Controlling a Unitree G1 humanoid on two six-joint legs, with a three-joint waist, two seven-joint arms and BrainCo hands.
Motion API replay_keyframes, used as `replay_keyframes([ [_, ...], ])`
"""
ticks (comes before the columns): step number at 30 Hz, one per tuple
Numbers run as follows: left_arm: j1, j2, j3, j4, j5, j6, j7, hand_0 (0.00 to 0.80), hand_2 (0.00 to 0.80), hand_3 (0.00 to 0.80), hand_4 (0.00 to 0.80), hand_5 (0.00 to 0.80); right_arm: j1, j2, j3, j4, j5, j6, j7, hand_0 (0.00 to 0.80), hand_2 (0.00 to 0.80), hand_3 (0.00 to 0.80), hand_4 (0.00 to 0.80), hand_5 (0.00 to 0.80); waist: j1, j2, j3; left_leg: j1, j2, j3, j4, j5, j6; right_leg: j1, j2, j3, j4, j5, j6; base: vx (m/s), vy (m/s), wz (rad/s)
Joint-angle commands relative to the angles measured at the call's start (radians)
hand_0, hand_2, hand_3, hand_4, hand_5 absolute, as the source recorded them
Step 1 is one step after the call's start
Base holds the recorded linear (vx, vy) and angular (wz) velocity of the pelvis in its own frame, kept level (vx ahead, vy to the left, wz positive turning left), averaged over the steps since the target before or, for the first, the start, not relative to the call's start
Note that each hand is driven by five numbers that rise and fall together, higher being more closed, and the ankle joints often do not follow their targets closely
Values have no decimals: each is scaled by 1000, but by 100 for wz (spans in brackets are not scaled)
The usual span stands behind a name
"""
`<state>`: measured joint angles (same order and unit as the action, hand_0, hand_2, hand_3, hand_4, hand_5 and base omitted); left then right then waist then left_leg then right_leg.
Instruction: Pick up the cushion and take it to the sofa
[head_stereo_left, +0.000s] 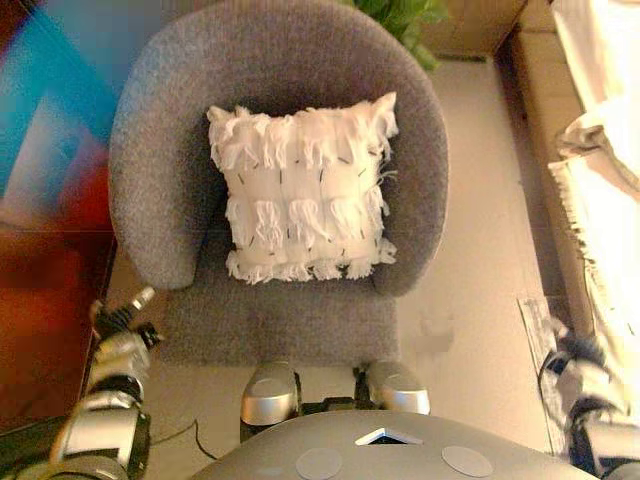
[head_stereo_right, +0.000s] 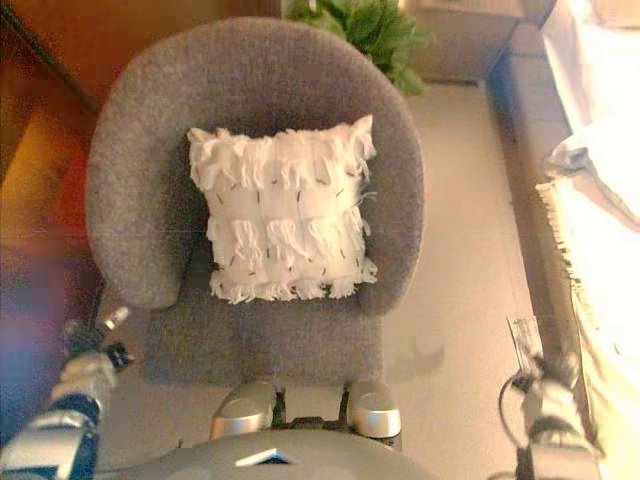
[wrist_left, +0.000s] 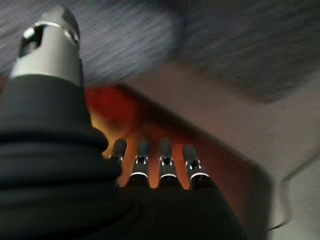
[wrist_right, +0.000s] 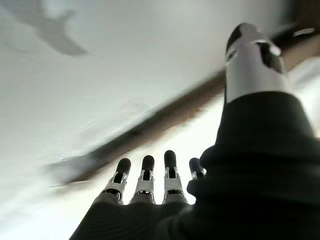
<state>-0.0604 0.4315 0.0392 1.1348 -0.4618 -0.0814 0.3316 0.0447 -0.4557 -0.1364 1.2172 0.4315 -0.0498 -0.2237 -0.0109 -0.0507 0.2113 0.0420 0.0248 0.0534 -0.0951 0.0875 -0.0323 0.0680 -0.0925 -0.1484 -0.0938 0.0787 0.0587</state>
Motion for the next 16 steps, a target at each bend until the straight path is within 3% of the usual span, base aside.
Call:
replay_keyframes([
  [1,40,-60,-7,102,40,48,-63,0,0,0,0,0,-2,57,86,39,-92,22,48,0,0,0,0,0,21,18,-65,73,-24,10,12,-116,3,44,14,-20,14,-68,17,-11,-61,0],
  [4,66,-129,-47,170,73,101,-143,0,0,0,0,0,14,136,127,70,-39,58,70,0,0,0,0,0,23,17,-75,87,-24,6,9,-118,6,61,19,-21,12,-72,13,-32,-66,-3],
  [8,77,-208,-79,241,67,225,-231,0,0,0,0,0,10,229,180,98,-94,111,149,0,0,0,0,0,19,21,-92,108,-26,6,8,-130,12,86,24,-21,7,-79,6,-30,-40,-2],
  [11,61,-243,-116,267,76,293,-286,0,0,0,0,0,-8,270,233,89,-113,112,170,0,0,0,0,0,15,24,-104,114,-27,5,8,-136,13,94,26,-21,7,-83,3,-29,-21,-6],
  [16,39,-258,-178,257,50,337,-292,0,0,0,0,0,-25,286,297,73,-136,99,161,0,0,0,0,0,16,28,-119,117,-26,6,8,-142,13,98,25,-29,7,-89,5,-19,-8,0],
])
